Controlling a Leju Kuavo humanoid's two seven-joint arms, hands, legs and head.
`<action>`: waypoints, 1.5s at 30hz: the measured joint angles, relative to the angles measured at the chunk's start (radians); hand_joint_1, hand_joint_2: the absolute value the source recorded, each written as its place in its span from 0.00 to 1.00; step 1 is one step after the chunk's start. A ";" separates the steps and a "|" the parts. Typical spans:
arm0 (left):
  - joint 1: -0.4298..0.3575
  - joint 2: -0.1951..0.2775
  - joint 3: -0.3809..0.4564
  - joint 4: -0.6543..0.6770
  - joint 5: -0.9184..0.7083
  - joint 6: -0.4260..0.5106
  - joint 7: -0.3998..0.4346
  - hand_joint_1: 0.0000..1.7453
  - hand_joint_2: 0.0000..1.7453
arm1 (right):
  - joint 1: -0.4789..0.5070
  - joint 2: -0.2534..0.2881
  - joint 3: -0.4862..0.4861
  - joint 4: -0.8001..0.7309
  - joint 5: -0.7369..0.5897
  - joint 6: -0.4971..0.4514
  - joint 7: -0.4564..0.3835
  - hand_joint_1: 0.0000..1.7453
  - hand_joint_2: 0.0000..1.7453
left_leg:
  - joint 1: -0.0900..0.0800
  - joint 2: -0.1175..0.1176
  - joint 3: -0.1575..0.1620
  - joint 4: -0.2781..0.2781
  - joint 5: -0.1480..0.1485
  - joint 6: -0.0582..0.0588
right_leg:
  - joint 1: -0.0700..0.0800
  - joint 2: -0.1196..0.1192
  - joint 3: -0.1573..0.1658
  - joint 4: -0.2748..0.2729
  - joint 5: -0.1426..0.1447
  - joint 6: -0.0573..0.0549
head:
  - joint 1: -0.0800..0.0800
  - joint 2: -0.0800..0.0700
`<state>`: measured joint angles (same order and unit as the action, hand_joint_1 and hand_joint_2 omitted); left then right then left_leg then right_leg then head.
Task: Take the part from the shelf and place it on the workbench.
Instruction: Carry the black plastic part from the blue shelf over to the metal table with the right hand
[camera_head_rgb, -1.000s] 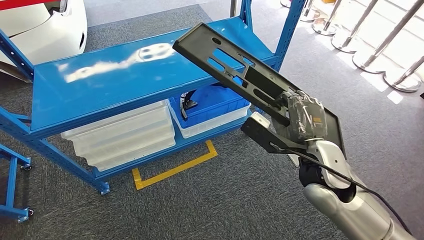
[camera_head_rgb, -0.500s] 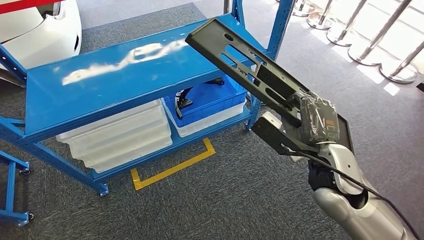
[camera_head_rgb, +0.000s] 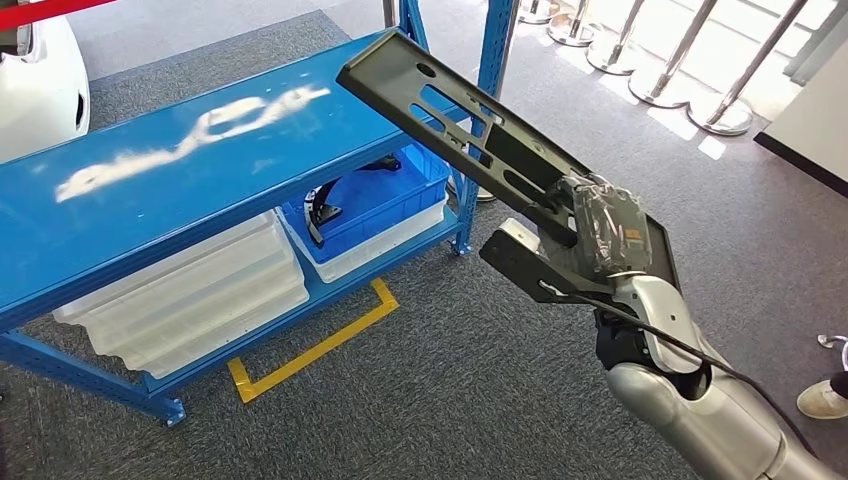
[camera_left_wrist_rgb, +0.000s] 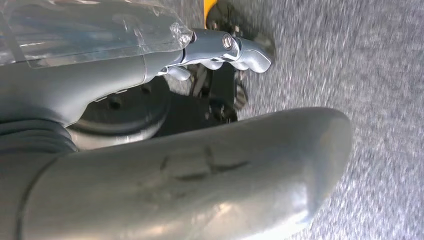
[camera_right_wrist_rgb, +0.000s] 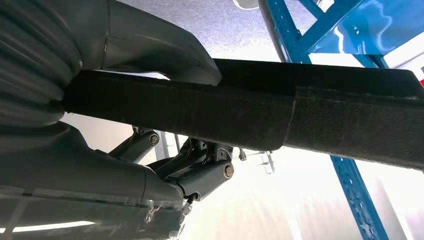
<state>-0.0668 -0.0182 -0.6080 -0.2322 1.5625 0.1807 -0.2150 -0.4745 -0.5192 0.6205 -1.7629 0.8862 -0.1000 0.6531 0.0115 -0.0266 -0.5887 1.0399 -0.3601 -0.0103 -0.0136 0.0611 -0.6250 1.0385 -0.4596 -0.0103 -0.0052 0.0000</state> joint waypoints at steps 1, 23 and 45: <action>-0.001 0.001 0.000 0.000 0.000 0.002 0.000 0.00 0.00 | 0.000 -0.001 0.000 0.000 -0.001 0.000 0.000 1.00 1.00 | 0.001 0.005 0.002 -0.005 0.003 0.006 | 0.000 -0.005 -0.004 0.008 -0.007 0.006 | 0.001 0.000; 0.001 0.002 0.000 0.001 0.007 0.005 0.009 0.00 0.00 | 0.023 -0.005 0.004 -0.014 0.003 -0.014 0.006 1.00 1.00 | 0.000 0.035 -0.102 0.262 -0.123 -0.025 | 0.007 -0.037 0.007 -0.004 -0.003 -0.032 | 0.008 0.000; -0.003 0.008 0.000 0.004 0.007 -0.004 0.017 0.00 0.00 | 0.028 -0.010 0.004 -0.023 0.002 -0.026 -0.010 1.00 1.00 | -0.004 0.068 0.013 -0.008 -0.007 -0.010 | 0.005 -0.080 0.002 0.001 -0.005 -0.003 | 0.049 0.000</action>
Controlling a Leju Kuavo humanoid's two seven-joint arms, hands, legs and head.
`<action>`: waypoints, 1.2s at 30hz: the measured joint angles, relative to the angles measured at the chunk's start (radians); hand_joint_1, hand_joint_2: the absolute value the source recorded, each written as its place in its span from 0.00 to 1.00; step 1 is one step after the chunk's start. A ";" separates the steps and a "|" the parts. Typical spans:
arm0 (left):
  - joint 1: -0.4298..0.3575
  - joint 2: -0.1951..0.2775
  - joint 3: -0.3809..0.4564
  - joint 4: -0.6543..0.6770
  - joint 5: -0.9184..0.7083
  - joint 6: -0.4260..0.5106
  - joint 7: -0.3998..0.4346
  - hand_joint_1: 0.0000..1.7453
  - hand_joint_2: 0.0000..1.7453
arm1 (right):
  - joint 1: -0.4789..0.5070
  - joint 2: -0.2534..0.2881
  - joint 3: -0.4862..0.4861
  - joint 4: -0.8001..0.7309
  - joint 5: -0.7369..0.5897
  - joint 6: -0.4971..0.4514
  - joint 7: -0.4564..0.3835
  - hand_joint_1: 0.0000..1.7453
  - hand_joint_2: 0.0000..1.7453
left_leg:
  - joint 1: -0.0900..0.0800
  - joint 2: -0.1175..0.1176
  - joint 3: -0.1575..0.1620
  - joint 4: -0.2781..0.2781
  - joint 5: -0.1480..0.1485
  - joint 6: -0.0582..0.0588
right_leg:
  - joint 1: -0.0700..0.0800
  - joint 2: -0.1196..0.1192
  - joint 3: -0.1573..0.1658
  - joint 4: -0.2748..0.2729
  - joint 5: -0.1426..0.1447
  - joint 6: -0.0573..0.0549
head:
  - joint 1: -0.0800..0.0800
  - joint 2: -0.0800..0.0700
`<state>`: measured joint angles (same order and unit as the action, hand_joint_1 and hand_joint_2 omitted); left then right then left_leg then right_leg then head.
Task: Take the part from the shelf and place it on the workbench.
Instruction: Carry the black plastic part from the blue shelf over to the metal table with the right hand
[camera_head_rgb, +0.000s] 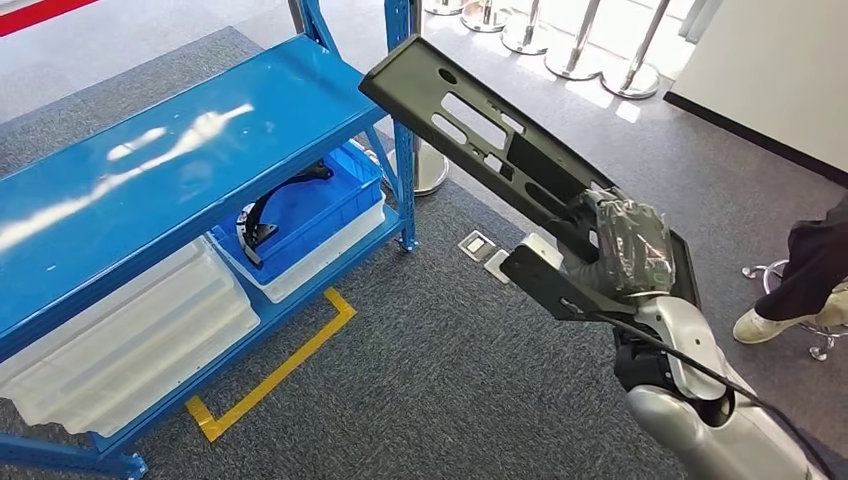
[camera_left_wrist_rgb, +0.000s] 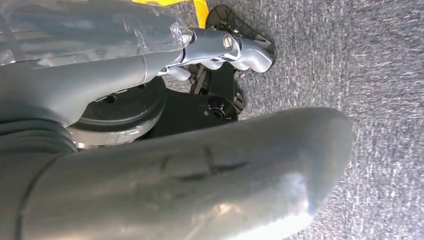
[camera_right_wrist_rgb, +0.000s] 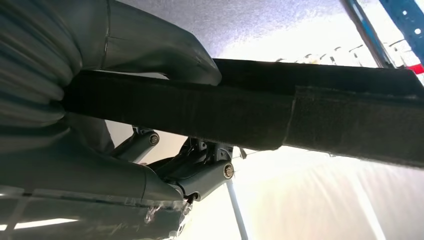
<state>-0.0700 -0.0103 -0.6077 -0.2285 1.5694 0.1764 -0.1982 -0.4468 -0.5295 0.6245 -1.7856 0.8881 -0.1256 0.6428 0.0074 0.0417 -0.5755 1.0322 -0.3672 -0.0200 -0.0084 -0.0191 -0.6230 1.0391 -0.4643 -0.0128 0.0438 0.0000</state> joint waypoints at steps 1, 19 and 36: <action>-0.001 0.000 0.000 0.000 0.000 0.000 0.000 0.00 0.00 | 0.000 0.000 0.000 0.001 0.000 0.000 -0.001 1.00 1.00 | 0.001 0.000 0.001 0.003 -0.004 -0.006 | -0.001 0.004 0.000 -0.002 0.001 -0.005 | -0.002 0.000; 0.000 0.000 0.000 0.003 -0.001 0.000 0.005 0.00 0.00 | -0.023 0.016 0.009 0.014 -0.009 -0.012 -0.018 1.00 1.00 | 0.007 -0.053 -0.012 -0.008 0.019 0.025 | -0.001 0.049 -0.031 0.064 -0.038 0.013 | -0.035 0.000; 0.001 0.000 0.000 0.004 0.000 0.012 0.008 0.00 0.00 | -0.029 0.017 0.009 0.018 -0.013 -0.010 -0.020 1.00 1.00 | 0.003 -0.028 -0.074 0.187 -0.110 -0.016 | 0.000 0.017 0.003 -0.010 0.006 -0.030 | -0.011 0.000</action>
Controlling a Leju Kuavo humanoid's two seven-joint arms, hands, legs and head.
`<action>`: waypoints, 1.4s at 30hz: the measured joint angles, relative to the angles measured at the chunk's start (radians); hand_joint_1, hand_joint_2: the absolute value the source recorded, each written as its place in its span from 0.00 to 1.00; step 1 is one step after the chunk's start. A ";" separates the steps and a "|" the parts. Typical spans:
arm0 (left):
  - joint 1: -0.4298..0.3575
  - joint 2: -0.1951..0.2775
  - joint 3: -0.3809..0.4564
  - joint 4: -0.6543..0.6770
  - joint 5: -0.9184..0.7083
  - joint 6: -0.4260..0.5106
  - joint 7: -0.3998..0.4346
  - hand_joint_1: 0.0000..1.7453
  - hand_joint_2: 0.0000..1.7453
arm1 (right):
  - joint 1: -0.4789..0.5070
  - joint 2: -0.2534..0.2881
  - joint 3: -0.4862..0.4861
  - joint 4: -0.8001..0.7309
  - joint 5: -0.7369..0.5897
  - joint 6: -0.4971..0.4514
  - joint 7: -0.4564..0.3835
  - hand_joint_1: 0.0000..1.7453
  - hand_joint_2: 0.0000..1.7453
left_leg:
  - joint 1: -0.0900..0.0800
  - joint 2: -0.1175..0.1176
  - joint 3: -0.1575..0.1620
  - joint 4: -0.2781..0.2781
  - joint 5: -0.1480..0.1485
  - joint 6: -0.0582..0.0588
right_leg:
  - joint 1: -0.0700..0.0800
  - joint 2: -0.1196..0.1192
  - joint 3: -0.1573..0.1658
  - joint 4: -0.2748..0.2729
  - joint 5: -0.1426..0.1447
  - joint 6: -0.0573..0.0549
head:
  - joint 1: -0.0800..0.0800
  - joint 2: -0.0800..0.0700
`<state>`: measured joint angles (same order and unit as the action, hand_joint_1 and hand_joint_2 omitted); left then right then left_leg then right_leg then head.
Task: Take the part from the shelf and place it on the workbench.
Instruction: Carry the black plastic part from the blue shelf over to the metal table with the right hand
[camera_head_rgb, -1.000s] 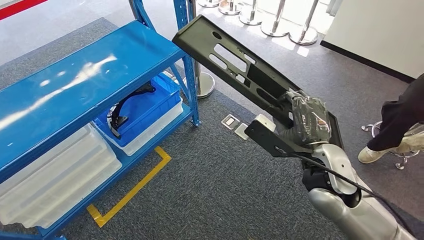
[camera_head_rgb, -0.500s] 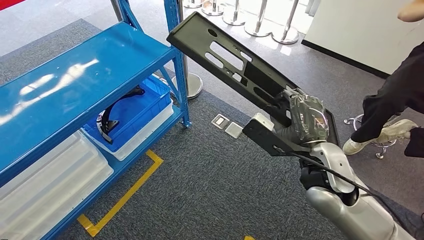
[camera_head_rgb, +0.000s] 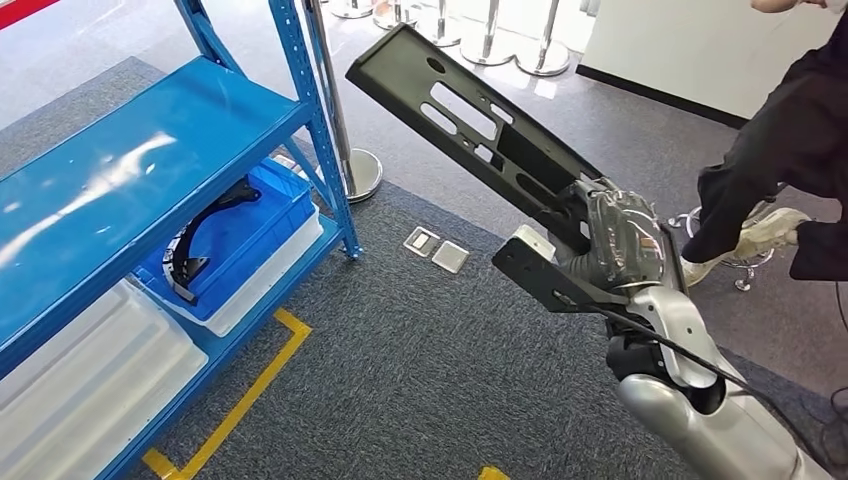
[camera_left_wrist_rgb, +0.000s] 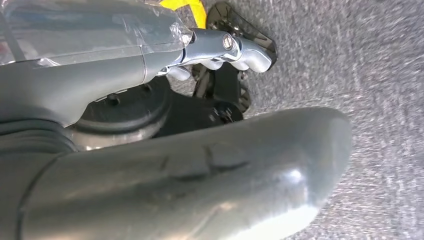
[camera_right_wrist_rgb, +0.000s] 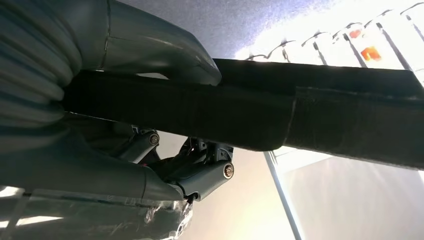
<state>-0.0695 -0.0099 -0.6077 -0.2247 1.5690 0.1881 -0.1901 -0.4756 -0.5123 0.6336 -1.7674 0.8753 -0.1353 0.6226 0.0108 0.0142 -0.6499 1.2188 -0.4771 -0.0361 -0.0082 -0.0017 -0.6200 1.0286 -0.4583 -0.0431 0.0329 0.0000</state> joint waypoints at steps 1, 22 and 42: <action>0.001 0.000 0.000 0.000 0.000 0.000 0.001 0.00 0.00 | 0.000 0.000 0.000 0.000 -0.001 0.000 0.000 1.00 1.00 | 0.000 -0.003 -0.029 0.059 -0.021 0.000 | 0.001 0.007 0.000 0.000 0.000 -0.001 | -0.005 0.000; -0.001 0.000 0.000 0.002 0.000 0.007 0.002 0.00 0.00 | -0.006 -0.002 0.000 0.000 -0.013 -0.004 0.002 1.00 1.00 | -0.002 0.022 0.066 -0.185 0.119 0.036 | -0.003 -0.026 -0.013 0.049 -0.008 0.046 | 0.024 0.000; 0.001 0.001 0.000 0.002 0.000 0.009 0.003 0.00 0.00 | 0.003 -0.004 0.000 -0.001 -0.014 -0.013 0.007 1.00 1.00 | 0.005 -0.042 0.060 -0.177 0.119 0.025 | -0.004 0.069 -0.006 0.014 -0.006 0.031 | -0.017 0.000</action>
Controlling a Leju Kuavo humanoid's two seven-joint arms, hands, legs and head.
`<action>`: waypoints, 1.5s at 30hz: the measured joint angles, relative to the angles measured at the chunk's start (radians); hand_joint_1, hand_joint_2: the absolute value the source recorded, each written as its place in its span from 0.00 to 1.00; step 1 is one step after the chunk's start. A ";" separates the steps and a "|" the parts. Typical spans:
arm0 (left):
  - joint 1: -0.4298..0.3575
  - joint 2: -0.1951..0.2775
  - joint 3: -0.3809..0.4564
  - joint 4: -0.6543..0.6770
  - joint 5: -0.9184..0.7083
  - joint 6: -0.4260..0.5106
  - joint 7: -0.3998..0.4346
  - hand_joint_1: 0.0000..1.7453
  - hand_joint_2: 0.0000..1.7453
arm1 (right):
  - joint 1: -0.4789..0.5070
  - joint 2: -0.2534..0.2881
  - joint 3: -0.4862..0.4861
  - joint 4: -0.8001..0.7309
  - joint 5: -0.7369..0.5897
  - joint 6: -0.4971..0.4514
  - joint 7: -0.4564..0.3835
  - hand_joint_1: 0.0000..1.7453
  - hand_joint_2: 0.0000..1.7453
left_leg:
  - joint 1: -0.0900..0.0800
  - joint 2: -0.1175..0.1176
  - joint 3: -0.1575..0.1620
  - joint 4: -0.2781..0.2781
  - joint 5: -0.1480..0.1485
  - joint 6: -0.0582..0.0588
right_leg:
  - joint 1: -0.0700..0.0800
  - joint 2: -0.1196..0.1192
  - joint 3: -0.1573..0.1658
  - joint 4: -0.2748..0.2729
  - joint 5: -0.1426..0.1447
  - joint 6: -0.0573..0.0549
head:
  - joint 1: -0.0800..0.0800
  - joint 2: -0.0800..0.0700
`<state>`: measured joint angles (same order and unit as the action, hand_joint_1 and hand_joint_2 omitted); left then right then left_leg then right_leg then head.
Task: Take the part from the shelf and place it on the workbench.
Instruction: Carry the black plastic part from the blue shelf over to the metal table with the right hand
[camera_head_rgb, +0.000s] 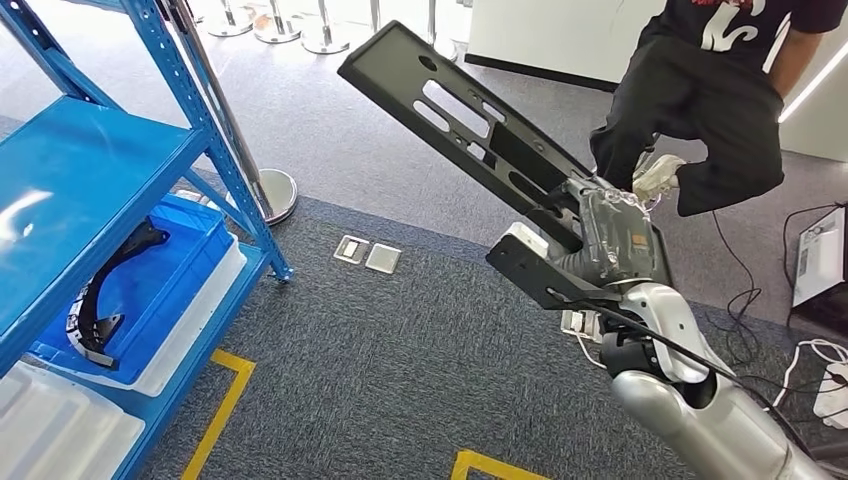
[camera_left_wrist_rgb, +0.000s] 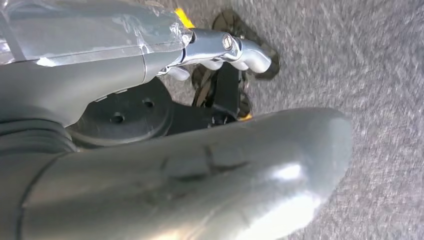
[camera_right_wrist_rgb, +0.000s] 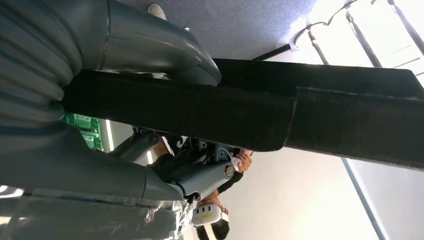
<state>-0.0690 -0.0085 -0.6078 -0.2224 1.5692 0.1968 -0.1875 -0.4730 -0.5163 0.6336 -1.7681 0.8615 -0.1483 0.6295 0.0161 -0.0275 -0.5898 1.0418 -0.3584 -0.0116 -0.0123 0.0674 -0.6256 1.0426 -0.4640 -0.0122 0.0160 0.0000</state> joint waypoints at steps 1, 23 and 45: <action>0.000 0.000 0.000 0.000 0.000 0.000 0.000 0.00 0.00 | 0.001 -0.002 0.000 0.000 0.000 0.000 0.001 1.00 1.00 | 0.001 0.006 0.002 -0.004 0.003 0.007 | -0.001 -0.011 -0.007 0.015 -0.011 0.006 | 0.002 0.000; 0.002 -0.002 0.000 0.000 -0.001 0.006 -0.004 0.00 0.00 | 0.017 -0.007 -0.004 -0.001 0.001 -0.003 0.000 1.00 1.00 | -0.003 0.034 -0.098 0.250 -0.112 -0.026 | 0.008 -0.039 0.011 -0.016 0.006 -0.036 | 0.027 0.000; -0.002 -0.003 0.000 0.000 0.000 -0.020 -0.003 0.00 0.00 | 0.014 -0.012 -0.008 -0.003 -0.003 -0.002 -0.005 1.00 1.00 | -0.009 0.070 0.014 -0.010 -0.007 -0.006 | 0.012 -0.086 0.003 -0.008 -0.001 -0.008 | 0.069 0.000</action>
<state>-0.0706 -0.0118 -0.6081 -0.2220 1.5691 0.1767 -0.1907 -0.4592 -0.5282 0.6252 -1.7708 0.8586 -0.1506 0.6248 0.0075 0.0424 -0.5756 1.0321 -0.3654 -0.0180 0.0001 -0.0186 -0.6225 1.0348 -0.4646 -0.0202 0.0847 0.0000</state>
